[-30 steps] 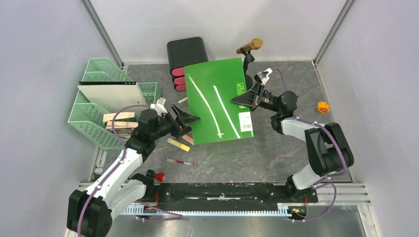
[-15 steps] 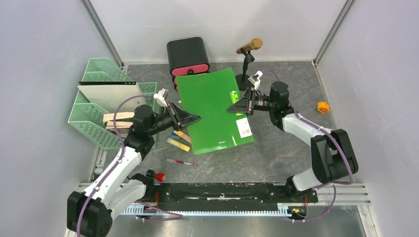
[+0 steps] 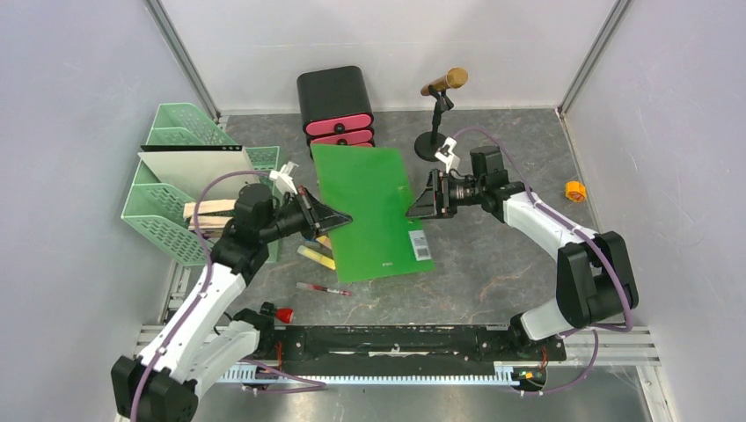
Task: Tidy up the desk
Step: Place the folder in the storage box.
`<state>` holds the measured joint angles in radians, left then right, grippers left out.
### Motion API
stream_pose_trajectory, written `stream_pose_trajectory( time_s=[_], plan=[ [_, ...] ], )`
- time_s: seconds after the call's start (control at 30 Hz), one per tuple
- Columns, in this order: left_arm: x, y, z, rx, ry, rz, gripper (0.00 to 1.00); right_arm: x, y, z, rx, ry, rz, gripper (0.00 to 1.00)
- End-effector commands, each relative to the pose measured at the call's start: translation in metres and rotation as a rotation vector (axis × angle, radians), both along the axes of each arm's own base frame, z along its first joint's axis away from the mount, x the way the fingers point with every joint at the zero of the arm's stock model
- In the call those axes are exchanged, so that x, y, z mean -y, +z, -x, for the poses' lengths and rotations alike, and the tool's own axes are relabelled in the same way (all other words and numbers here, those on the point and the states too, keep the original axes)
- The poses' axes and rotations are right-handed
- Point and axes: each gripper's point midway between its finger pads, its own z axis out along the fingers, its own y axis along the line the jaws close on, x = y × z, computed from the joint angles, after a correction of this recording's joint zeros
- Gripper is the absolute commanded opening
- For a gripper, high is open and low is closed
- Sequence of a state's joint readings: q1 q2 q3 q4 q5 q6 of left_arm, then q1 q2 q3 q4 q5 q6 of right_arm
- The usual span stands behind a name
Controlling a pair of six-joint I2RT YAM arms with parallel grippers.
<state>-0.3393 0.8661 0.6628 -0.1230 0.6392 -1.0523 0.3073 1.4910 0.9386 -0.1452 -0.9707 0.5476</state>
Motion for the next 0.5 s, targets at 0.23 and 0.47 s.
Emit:
stream_pose_trajectory(
  time_s=[0.23,0.47],
  plan=[
    [-0.029,0.031,0.018,0.216,0.041,-0.175,0.02,0.016,-0.007,-0.012,0.116,-0.005,0.133,0.98],
    [-0.024,0.027,0.039,0.225,-0.059,-0.163,0.02,0.017,0.001,-0.016,0.136,-0.002,0.118,0.98]
  ],
)
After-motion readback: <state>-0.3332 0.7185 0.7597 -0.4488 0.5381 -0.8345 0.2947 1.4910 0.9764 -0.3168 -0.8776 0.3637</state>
